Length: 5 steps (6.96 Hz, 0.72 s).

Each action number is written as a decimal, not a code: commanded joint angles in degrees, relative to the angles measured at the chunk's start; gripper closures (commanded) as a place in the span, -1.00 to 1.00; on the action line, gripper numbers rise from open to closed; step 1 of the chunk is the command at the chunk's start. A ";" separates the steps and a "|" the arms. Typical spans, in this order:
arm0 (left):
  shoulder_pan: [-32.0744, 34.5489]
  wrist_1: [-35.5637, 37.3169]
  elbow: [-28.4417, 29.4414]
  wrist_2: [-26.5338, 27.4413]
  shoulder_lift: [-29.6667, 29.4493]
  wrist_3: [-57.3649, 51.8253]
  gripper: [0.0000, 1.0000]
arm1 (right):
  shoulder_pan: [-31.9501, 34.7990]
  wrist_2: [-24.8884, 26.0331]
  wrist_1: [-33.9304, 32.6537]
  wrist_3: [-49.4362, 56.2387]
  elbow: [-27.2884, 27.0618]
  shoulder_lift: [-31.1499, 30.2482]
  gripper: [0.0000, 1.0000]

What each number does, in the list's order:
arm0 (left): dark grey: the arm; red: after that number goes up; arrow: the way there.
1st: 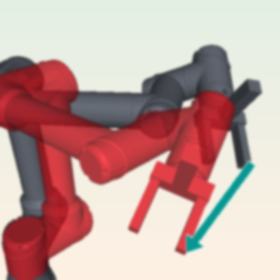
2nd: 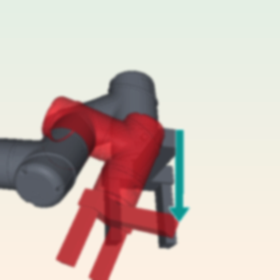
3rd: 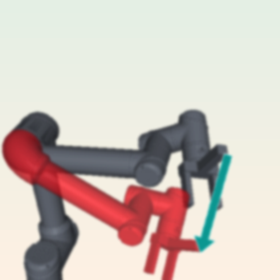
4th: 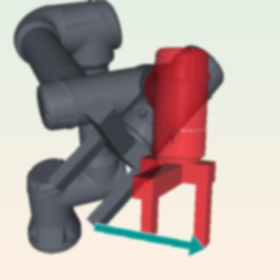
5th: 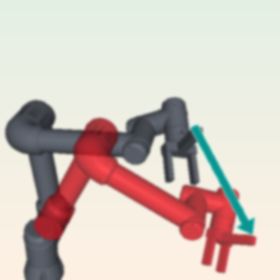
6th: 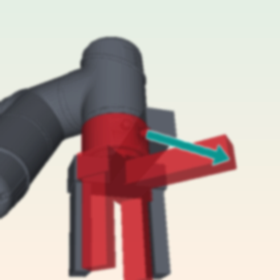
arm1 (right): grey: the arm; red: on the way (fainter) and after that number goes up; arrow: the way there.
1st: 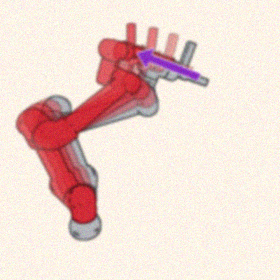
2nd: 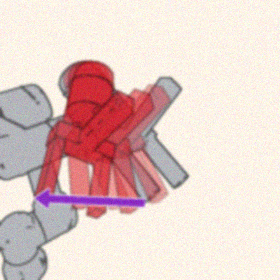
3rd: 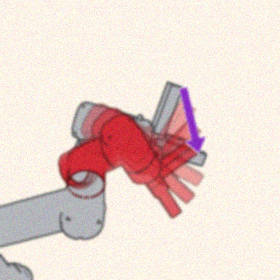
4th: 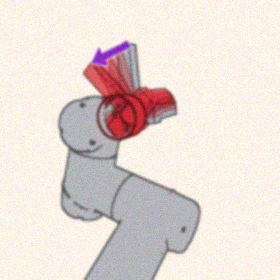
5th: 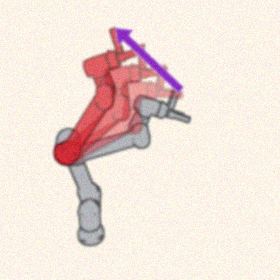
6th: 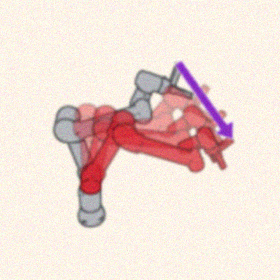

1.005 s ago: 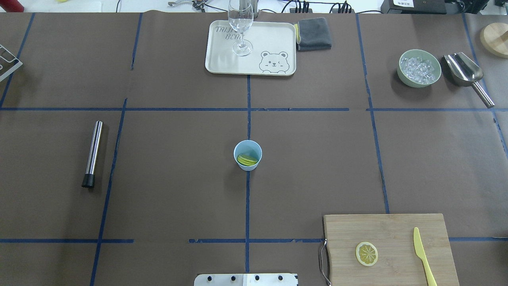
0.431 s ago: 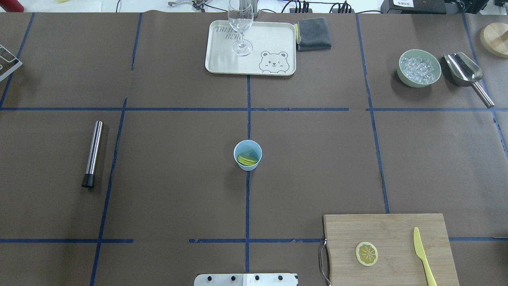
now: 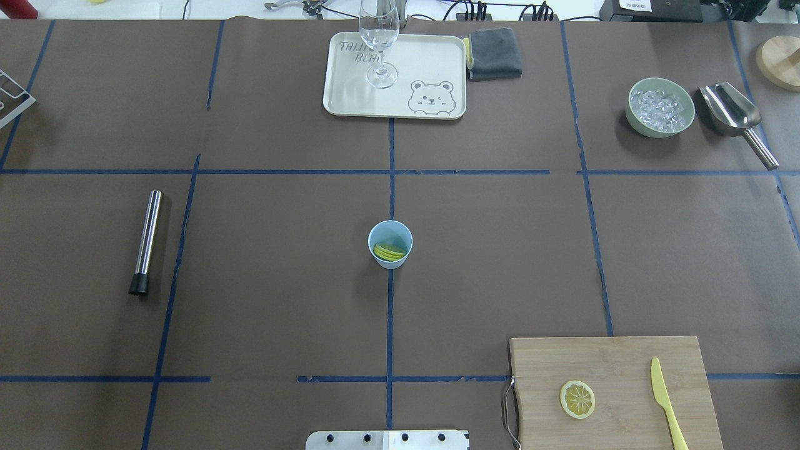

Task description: Squeeze lemon into cup

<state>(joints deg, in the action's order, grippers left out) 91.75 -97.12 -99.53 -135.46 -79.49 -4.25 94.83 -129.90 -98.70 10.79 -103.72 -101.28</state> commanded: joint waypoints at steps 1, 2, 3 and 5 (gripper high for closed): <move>0.01 -0.27 0.04 -0.07 -0.05 -0.14 -1.00 | 0.00 0.00 0.00 0.02 -0.08 -0.06 -1.00; -0.08 -0.27 -0.49 -0.50 0.04 -0.23 -1.00 | 0.00 0.00 0.00 0.02 -0.16 -0.15 -1.00; 0.01 -0.18 -0.67 -0.51 0.13 -0.23 -1.00 | 0.00 0.00 0.00 0.02 -0.08 -0.06 -1.00; 0.01 -0.18 -1.11 -0.51 0.22 -0.14 -1.00 | 0.00 -0.18 0.00 0.11 0.01 -0.06 -1.00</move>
<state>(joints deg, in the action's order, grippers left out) 91.78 -97.31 -100.45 -135.91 -79.33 -4.42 94.83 -129.98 -98.70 10.87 -103.76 -101.35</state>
